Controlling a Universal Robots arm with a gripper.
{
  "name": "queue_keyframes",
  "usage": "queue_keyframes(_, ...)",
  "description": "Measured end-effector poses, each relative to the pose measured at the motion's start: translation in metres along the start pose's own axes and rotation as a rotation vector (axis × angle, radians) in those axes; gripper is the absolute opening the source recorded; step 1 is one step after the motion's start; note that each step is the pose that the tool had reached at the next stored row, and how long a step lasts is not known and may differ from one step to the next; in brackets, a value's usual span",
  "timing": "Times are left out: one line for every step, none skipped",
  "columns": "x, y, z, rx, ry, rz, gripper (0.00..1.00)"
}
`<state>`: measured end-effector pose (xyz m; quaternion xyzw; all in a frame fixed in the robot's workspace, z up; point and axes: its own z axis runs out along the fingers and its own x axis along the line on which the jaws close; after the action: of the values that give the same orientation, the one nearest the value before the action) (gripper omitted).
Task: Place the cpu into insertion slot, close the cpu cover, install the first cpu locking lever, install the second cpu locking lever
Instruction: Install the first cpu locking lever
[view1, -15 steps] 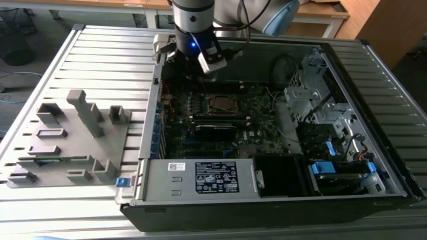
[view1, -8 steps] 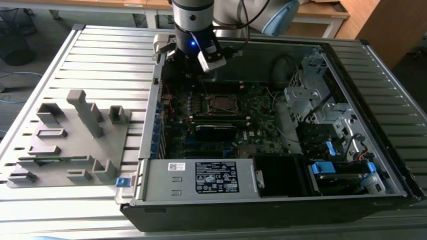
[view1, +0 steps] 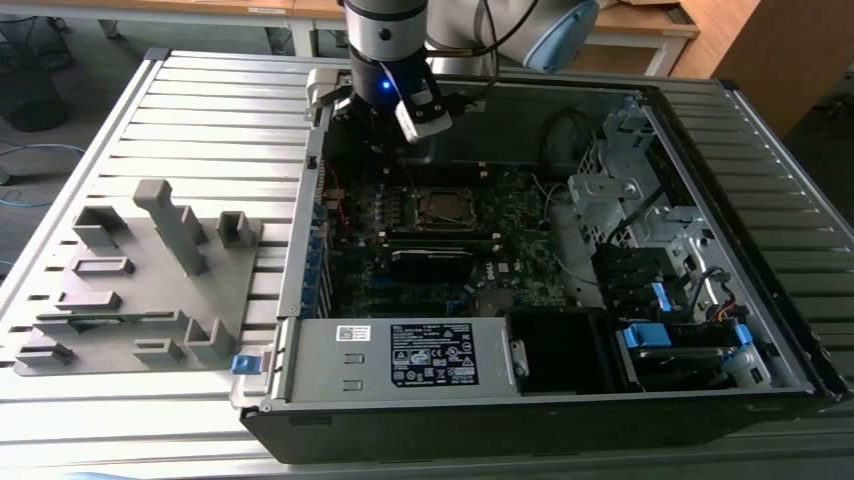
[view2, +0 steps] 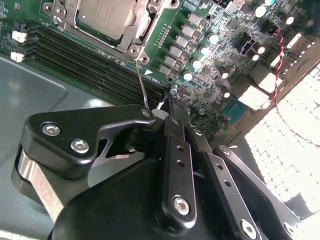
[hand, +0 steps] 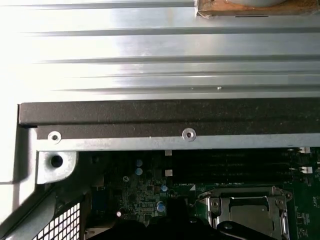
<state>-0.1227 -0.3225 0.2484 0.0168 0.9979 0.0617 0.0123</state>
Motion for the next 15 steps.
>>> queue_keyframes(0.0,0.0002,0.0,-0.0015,0.0001,0.0,0.11)
queue_keyframes(0.0001,0.0002,0.0,-0.0028,0.0002,0.0,0.11)
queue_keyframes(0.0001,0.0003,-0.0001,-0.0035,0.0003,0.0,0.11)
queue_keyframes(0.0001,0.0003,0.0,-0.0036,0.0003,0.0,0.11)
queue_keyframes(0.0,0.0003,0.0,-0.0038,0.0002,0.0,0.11)
queue_keyframes(0.0,0.0003,0.0,-0.0039,0.0003,0.0,0.11)
queue_keyframes(0.0,0.0003,0.0,-0.0039,0.0003,0.0,0.11)
queue_keyframes(0.0,0.0002,0.0,-0.0041,0.0002,0.0,0.11)
queue_keyframes(0.0,0.0002,0.0,-0.0042,0.0003,0.0,0.11)
queue_keyframes(-0.0001,0.0002,0.0,-0.0042,0.0002,0.0,0.11)
queue_keyframes(-0.0005,0.0002,0.0,-0.0042,0.0003,0.0,0.11)
queue_keyframes(-0.0011,0.0003,0.0,-0.0042,0.0003,0.0,0.11)
queue_keyframes(-0.0018,0.0003,0.0,-0.0042,0.0003,0.0,0.11)
queue_keyframes(-0.0028,0.0003,0.0001,-0.0042,0.0003,0.0,0.11)
queue_keyframes(-0.0038,0.0004,0.0001,-0.0042,0.0003,0.0,0.11)
